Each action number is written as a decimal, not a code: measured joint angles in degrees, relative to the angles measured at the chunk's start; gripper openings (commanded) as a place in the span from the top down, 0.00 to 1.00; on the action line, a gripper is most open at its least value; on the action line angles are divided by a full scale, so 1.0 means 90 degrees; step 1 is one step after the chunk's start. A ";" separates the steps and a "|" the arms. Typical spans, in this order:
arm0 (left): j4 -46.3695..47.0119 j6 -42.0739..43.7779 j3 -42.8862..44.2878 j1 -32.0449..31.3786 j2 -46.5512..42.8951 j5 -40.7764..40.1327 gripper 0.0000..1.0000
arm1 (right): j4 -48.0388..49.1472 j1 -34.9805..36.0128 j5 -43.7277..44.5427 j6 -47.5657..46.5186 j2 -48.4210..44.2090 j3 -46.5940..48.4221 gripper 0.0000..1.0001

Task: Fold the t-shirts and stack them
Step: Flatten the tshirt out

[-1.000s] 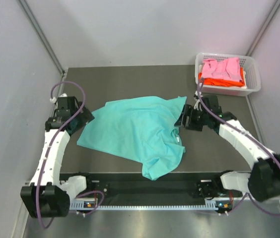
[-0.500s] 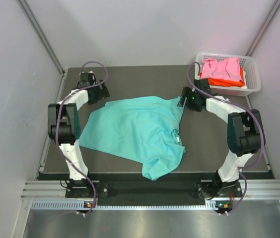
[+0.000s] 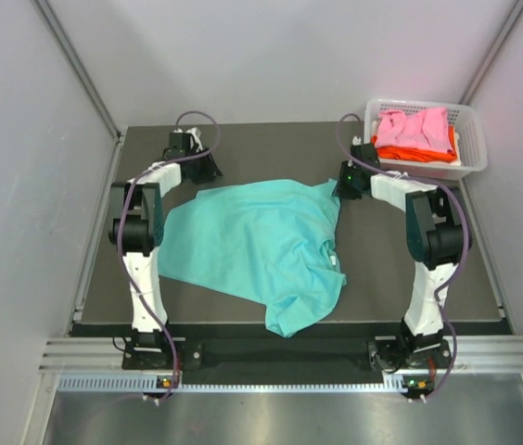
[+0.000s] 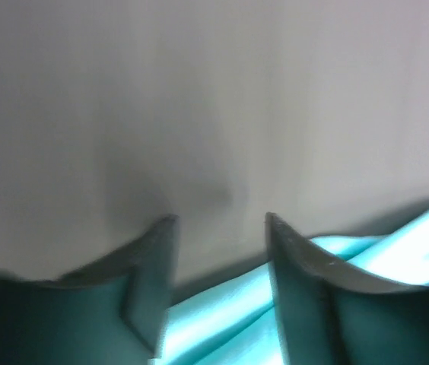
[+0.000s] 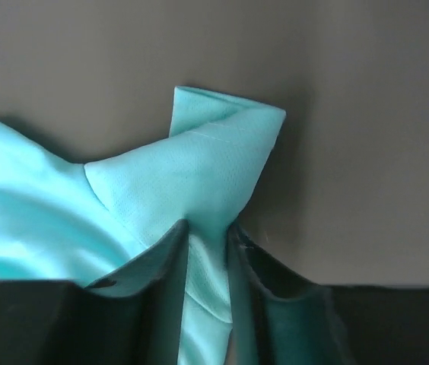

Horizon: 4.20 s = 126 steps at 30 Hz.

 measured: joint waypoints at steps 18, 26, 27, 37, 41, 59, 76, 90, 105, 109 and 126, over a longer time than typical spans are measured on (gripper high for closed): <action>-0.0675 -0.0141 -0.0058 0.0012 -0.1819 -0.0165 1.00 | -0.1205 0.0078 0.0899 -0.0583 -0.1705 0.0906 1.00; -0.0605 -0.0007 -0.0534 0.0017 -0.3971 -0.0153 0.60 | -0.1639 0.0750 0.1426 -0.1168 -0.3640 0.1134 1.00; -0.0605 0.0005 -0.0641 0.0017 -0.4053 -0.0155 0.58 | -0.1622 0.0850 0.1494 -0.1258 -0.3677 0.1253 1.00; -0.1156 -0.0449 -0.2052 0.0019 -0.4104 -0.0148 0.59 | -0.0797 0.0869 0.1906 -0.1775 -0.1324 0.2494 1.00; -0.1175 -0.0843 -0.2664 0.0019 -0.4143 -0.0097 0.59 | -0.0668 0.0867 0.2091 -0.1948 0.0437 0.3582 1.00; -0.2431 -0.1372 -0.3356 0.0816 -0.4053 -0.1183 0.63 | -0.2096 0.0746 0.1001 -0.1333 -0.1192 0.1766 0.36; -0.2033 -0.1090 -0.3643 0.1394 -0.3077 -0.0918 0.62 | -0.2392 0.0804 -0.1591 0.0901 -0.6798 -0.4306 0.43; -0.1746 -0.1324 -0.3988 0.1396 -0.3432 -0.0787 0.51 | -0.2132 0.0804 -0.1749 0.1785 -0.6909 -0.4966 0.30; -0.1421 -0.1503 -0.3774 0.1401 -0.2926 -0.0491 0.90 | -0.1549 0.0869 -0.1943 0.2761 -0.6754 -0.5561 0.36; -0.1421 -0.1469 -0.3772 0.1401 -0.2912 -0.0491 1.00 | -0.1154 0.1265 -0.2025 0.3322 -0.6470 -0.5986 0.37; -0.1392 -0.1455 -0.3830 0.1401 -0.2970 -0.0510 1.00 | 0.0010 0.2501 -0.1280 0.4966 -0.6373 -0.6307 0.63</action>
